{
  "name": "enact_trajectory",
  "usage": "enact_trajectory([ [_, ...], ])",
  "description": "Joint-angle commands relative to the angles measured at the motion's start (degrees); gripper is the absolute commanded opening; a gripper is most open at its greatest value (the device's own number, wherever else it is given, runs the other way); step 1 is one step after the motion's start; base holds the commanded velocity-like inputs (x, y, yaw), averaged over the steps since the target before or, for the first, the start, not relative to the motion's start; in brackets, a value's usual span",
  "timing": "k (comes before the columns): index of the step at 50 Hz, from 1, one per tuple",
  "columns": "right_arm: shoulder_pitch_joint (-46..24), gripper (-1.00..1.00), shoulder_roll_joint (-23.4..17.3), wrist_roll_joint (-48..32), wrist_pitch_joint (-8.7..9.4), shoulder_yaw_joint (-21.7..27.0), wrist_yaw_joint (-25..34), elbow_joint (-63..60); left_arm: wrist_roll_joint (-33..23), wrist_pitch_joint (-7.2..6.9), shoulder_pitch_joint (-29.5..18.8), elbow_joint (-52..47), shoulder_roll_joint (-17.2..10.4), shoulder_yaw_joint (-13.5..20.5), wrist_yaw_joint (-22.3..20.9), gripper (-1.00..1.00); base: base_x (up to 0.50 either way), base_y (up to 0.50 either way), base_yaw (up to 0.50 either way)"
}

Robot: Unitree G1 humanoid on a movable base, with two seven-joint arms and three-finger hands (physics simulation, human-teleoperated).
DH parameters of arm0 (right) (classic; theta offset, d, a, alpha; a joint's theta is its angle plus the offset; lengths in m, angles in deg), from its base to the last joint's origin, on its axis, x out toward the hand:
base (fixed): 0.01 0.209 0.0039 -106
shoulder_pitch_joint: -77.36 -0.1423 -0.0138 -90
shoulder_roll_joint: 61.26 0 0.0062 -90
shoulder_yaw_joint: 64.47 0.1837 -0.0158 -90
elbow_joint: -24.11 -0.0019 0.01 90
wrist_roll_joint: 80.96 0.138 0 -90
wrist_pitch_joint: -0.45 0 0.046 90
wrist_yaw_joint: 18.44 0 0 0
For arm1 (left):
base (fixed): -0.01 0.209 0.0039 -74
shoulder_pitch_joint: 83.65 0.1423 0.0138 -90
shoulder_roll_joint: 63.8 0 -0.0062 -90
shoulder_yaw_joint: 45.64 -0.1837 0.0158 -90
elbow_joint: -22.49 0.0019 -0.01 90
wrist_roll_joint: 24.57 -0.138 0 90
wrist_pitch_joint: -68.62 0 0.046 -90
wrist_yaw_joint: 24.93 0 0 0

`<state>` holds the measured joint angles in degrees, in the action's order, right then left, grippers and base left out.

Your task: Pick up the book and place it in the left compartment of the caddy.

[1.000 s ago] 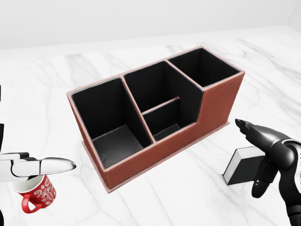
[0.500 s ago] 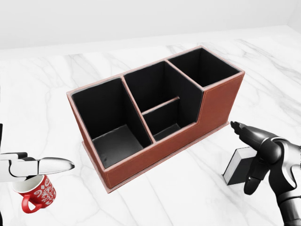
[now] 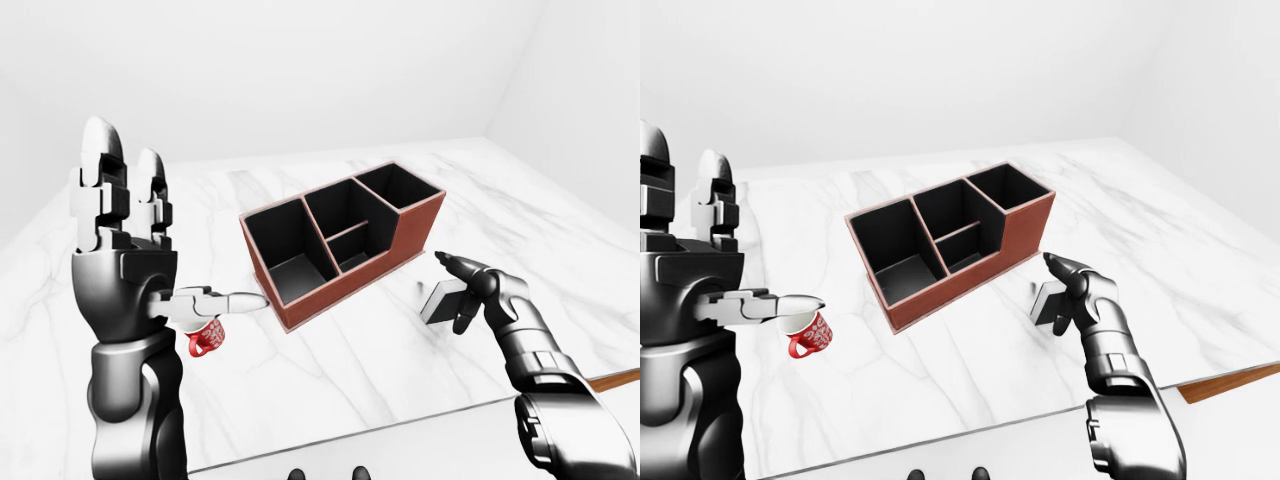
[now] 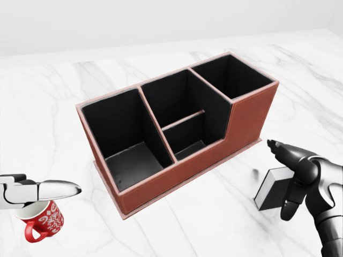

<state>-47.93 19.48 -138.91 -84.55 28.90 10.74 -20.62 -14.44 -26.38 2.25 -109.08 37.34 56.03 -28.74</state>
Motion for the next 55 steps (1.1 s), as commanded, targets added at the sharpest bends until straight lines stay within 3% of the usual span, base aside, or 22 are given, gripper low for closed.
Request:
enact_trajectory([
  [1,-0.80,1.00,-0.25,-1.61,0.00,-0.51,-1.56,4.43,0.48,0.00,0.12,-0.95,-0.01,0.14,0.10,1.00,0.00,0.00,0.00],
  [9,-1.21,0.95,-0.12,-1.32,0.00,-0.98,-2.44,6.35,0.82,0.00,0.05,-0.78,-0.08,0.45,0.03,1.00,0.00,0.00,0.00],
  [10,-1.20,0.77,-0.13,-1.29,0.00,-0.99,-2.38,6.30,0.87,0.00,0.08,-0.73,-0.07,0.49,0.02,1.00,0.00,0.00,0.00],
  [11,-1.17,0.77,-0.16,-1.28,0.00,-0.99,-2.36,6.29,0.87,0.00,0.11,-0.67,-0.06,0.48,0.01,1.00,0.00,0.00,0.00],
  [12,-1.07,0.49,-0.31,-1.23,0.00,-0.93,-2.32,6.25,0.84,0.00,0.18,-0.50,-0.02,0.37,0.00,1.00,0.00,0.00,0.00],
  [13,-1.04,0.44,-0.33,-1.22,0.00,-0.92,-2.30,6.22,0.83,0.00,0.20,-0.47,-0.01,0.34,0.00,1.00,0.00,0.00,0.00],
  [17,-0.78,-0.07,-0.23,-1.24,0.00,-0.97,-2.11,5.94,1.01,0.00,0.08,-0.61,-0.05,0.43,0.08,1.00,0.00,0.00,0.00],
  [21,-0.67,-0.36,-0.13,-1.31,0.00,-1.05,-2.22,6.02,1.14,0.00,0.00,-0.80,-0.07,0.44,0.15,1.00,0.00,0.00,0.00],
  [24,-0.42,-0.41,-0.20,-1.32,0.00,-1.04,-2.27,6.04,1.32,0.00,-0.09,-0.87,-0.06,0.45,0.23,1.00,0.00,0.00,0.00],
  [26,-0.26,-0.58,-0.27,-1.34,0.00,-1.03,-2.43,6.22,1.42,0.00,-0.05,-1.14,-0.05,0.39,0.29,1.00,0.00,0.00,0.00],
  [33,-0.46,-0.62,-0.07,-1.64,0.00,-1.31,-3.01,7.09,1.56,0.00,0.10,-1.13,-0.02,0.32,0.28,1.00,0.00,0.00,0.00],
  [39,-0.58,-1.00,0.00,-2.32,0.00,-1.55,-2.26,5.87,1.70,0.00,0.11,-1.14,-0.02,0.30,0.31,1.00,0.00,0.00,0.00],
  [55,2.77,-1.00,-0.59,-5.18,0.00,0.56,4.89,-7.03,2.09,0.00,0.08,-1.72,-0.08,0.46,0.41,1.00,0.00,0.00,0.00],
])
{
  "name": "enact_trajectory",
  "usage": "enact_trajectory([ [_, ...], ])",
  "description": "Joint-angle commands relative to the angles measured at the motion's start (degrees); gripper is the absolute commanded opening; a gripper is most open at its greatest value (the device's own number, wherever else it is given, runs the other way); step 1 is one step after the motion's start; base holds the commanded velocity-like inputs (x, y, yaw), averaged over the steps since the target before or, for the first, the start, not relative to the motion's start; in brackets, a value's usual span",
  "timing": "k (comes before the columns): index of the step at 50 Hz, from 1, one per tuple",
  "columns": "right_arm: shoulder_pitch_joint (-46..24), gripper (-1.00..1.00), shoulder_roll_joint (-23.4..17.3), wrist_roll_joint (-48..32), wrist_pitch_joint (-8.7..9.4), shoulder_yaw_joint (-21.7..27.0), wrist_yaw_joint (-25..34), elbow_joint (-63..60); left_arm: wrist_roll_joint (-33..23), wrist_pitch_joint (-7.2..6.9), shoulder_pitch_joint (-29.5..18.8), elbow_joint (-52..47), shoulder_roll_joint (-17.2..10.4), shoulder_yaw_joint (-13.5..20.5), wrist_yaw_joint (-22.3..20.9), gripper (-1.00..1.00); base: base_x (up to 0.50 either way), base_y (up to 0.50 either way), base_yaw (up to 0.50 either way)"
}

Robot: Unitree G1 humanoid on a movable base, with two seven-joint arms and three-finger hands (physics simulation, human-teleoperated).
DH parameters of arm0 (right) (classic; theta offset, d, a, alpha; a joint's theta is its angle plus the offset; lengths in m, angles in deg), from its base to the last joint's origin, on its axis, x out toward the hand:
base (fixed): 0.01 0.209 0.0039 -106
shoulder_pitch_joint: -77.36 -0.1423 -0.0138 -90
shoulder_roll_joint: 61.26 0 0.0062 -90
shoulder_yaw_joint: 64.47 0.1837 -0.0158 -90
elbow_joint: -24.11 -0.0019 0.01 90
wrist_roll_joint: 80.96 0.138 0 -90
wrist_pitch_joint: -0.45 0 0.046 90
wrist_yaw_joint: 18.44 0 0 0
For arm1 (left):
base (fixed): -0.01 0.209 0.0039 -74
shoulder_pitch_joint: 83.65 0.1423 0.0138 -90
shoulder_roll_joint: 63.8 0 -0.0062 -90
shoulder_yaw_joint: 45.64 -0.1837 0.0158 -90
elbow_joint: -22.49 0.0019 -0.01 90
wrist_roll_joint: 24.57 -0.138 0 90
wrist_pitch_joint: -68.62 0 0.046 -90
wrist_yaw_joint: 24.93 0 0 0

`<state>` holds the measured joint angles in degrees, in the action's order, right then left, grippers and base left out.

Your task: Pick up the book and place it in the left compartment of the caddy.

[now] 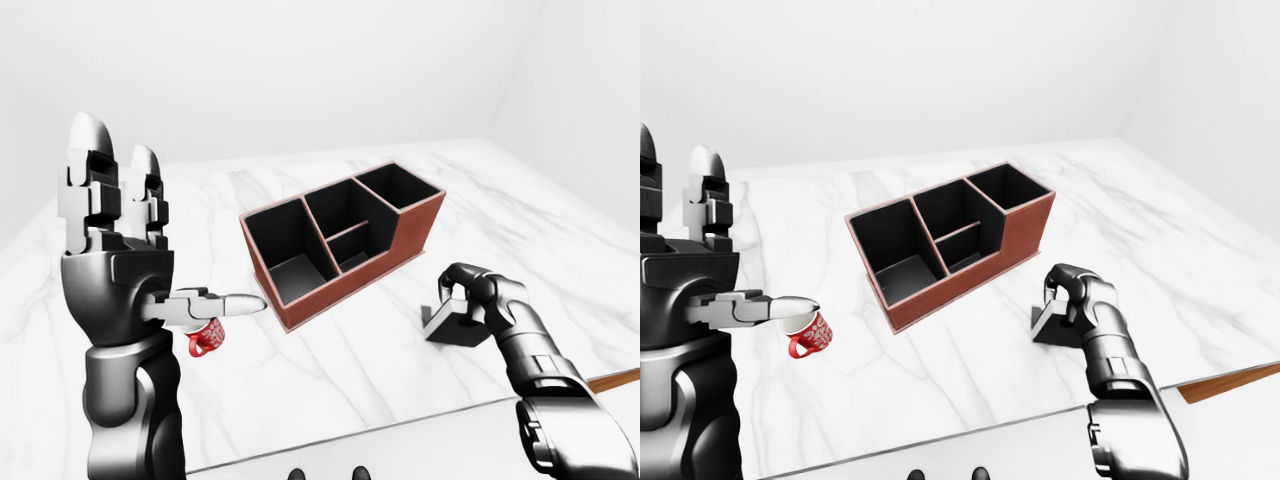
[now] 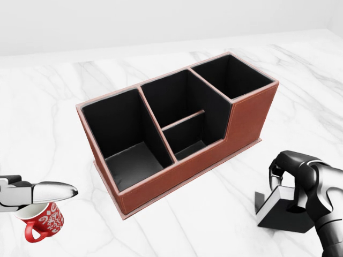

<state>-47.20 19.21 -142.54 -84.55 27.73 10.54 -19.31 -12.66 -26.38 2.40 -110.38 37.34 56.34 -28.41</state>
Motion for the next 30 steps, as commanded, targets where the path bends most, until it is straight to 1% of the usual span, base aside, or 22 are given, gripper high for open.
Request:
enact_trajectory([
  [1,2.36,-1.00,-0.35,-1.85,0.00,1.98,5.86,-9.73,0.38,0.00,-0.15,-0.53,-0.11,0.25,0.12,1.00,0.00,0.00,0.00],
  [8,4.50,-1.00,-0.47,-3.98,0.00,3.76,11.01,-18.66,0.82,0.00,-0.58,-0.85,-0.34,0.61,0.26,1.00,0.00,0.00,0.00],
  [22,3.57,-1.00,0.64,-7.24,0.00,4.87,11.02,-28.49,1.17,0.00,-0.56,-1.56,-0.44,0.70,0.39,1.00,0.00,0.00,0.00],
  [30,1.61,-1.00,1.03,-8.51,0.00,5.49,11.02,-35.56,1.36,0.00,-0.37,-1.08,-0.46,0.93,0.18,1.00,0.00,0.00,0.00],
])
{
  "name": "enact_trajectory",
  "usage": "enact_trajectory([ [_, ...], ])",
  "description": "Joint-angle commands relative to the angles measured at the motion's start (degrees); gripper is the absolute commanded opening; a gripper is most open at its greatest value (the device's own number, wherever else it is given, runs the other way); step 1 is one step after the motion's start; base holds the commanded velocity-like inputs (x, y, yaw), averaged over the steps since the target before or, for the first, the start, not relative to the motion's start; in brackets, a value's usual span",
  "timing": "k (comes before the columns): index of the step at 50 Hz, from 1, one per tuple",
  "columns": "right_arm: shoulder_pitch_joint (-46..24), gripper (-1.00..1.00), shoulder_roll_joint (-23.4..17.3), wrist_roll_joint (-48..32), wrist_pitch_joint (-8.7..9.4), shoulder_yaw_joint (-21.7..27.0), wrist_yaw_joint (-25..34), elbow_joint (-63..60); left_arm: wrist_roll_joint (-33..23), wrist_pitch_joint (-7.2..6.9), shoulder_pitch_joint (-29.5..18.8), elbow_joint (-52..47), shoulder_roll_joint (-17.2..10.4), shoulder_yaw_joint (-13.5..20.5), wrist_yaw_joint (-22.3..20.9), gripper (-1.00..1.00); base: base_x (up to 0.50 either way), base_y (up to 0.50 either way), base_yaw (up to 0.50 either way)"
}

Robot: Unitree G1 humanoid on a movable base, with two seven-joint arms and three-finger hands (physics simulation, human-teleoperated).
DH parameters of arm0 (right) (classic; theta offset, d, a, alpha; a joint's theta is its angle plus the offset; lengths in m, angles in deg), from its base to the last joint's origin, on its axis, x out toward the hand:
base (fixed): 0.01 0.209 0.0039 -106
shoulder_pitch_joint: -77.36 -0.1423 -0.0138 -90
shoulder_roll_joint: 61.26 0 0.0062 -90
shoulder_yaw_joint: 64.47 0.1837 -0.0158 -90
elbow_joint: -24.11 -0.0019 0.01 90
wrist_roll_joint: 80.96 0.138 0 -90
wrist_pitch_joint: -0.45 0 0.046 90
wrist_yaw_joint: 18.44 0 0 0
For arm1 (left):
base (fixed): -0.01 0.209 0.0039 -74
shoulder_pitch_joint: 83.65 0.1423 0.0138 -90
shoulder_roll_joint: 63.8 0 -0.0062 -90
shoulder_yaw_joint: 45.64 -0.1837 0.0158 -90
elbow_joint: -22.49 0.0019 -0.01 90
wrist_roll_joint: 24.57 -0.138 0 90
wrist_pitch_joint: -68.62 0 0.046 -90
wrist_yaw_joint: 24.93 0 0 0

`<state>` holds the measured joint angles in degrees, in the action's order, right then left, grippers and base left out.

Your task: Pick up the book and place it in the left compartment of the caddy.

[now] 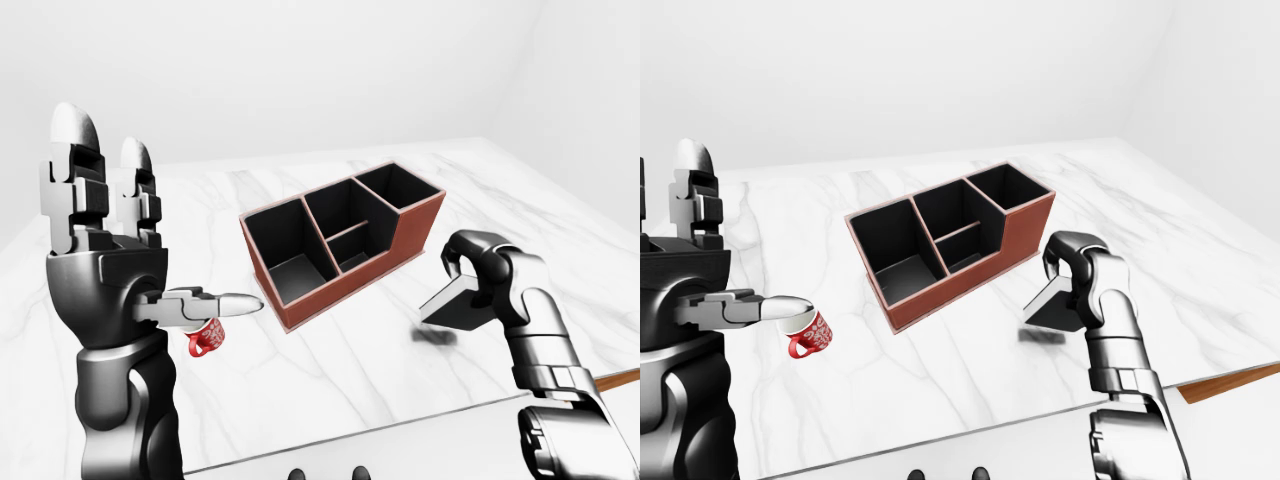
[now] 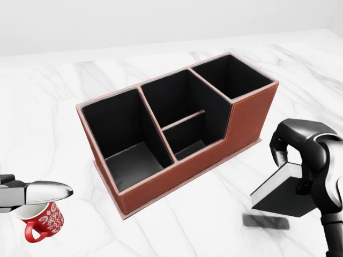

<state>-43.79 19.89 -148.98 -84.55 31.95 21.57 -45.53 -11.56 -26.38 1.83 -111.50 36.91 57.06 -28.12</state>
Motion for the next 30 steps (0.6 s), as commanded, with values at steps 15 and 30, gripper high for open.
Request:
enact_trajectory([
  [15,-4.14,-1.00,3.08,-4.50,0.00,0.39,-0.01,-19.19,-0.90,0.00,3.62,-1.14,1.40,-0.65,-1.06,1.00,0.00,0.00,0.00],
  [30,-12.12,-1.00,7.80,-7.16,0.00,-3.01,-0.01,-17.98,-0.02,0.00,3.64,-2.30,1.41,0.27,-1.21,1.00,0.00,0.00,0.00],
])
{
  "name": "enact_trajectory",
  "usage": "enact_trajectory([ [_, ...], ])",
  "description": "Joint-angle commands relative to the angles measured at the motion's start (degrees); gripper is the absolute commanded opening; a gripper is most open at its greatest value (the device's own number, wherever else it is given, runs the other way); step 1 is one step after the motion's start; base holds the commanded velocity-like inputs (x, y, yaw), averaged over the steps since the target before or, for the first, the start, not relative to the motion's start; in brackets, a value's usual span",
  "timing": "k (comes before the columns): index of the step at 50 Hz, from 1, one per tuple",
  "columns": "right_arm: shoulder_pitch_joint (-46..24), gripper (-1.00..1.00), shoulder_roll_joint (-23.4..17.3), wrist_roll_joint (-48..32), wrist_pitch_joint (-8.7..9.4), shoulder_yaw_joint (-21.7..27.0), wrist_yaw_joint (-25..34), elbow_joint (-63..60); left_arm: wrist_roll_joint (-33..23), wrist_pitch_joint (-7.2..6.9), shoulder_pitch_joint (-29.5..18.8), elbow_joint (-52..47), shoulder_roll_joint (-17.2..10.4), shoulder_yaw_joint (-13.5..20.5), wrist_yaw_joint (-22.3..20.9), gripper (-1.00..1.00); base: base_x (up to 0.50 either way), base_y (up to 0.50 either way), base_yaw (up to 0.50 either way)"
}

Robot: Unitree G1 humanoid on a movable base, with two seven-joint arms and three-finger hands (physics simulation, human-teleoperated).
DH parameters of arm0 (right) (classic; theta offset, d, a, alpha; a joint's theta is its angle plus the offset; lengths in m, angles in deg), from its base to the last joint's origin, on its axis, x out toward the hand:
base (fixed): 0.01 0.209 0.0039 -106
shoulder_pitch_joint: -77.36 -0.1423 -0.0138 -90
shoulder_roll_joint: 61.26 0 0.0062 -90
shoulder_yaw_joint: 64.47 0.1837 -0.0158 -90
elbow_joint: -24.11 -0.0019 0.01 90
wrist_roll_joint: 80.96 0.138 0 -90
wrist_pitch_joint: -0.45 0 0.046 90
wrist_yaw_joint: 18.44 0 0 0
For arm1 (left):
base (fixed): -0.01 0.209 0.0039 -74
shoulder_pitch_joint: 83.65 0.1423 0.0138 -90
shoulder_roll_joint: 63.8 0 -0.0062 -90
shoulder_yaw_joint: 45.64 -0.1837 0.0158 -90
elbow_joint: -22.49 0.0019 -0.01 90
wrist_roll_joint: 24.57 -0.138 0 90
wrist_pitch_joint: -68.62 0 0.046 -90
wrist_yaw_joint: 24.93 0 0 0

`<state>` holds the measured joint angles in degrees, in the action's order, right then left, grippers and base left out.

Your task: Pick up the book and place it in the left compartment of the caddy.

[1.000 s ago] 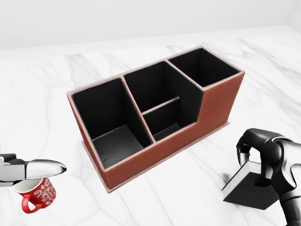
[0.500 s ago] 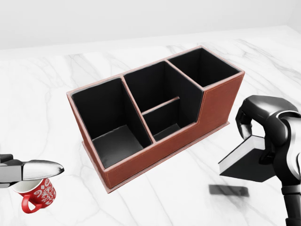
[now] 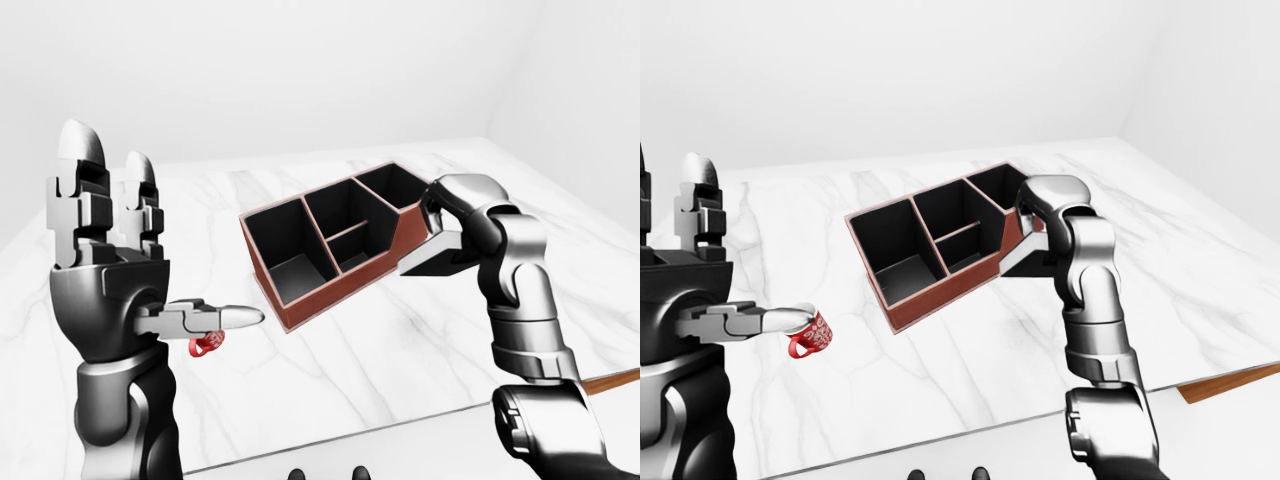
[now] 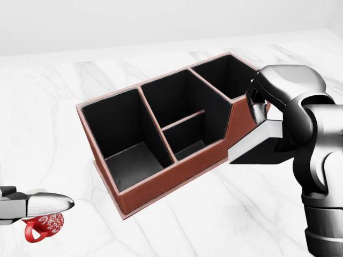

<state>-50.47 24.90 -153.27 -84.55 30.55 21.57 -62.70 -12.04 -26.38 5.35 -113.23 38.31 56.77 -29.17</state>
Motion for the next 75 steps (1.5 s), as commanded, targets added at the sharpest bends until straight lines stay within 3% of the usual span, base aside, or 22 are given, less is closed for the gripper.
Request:
enact_trajectory([
  [1,-5.97,-1.00,3.06,-2.99,0.00,-1.80,-0.01,-0.52,0.54,0.00,0.11,-0.65,-0.01,0.63,-0.14,1.00,0.00,0.00,0.00],
  [75,-26.63,-1.00,16.40,0.73,0.00,-8.91,-0.01,20.82,2.39,0.00,0.07,-0.68,-0.67,2.75,-0.22,1.00,0.00,0.00,0.00],
])
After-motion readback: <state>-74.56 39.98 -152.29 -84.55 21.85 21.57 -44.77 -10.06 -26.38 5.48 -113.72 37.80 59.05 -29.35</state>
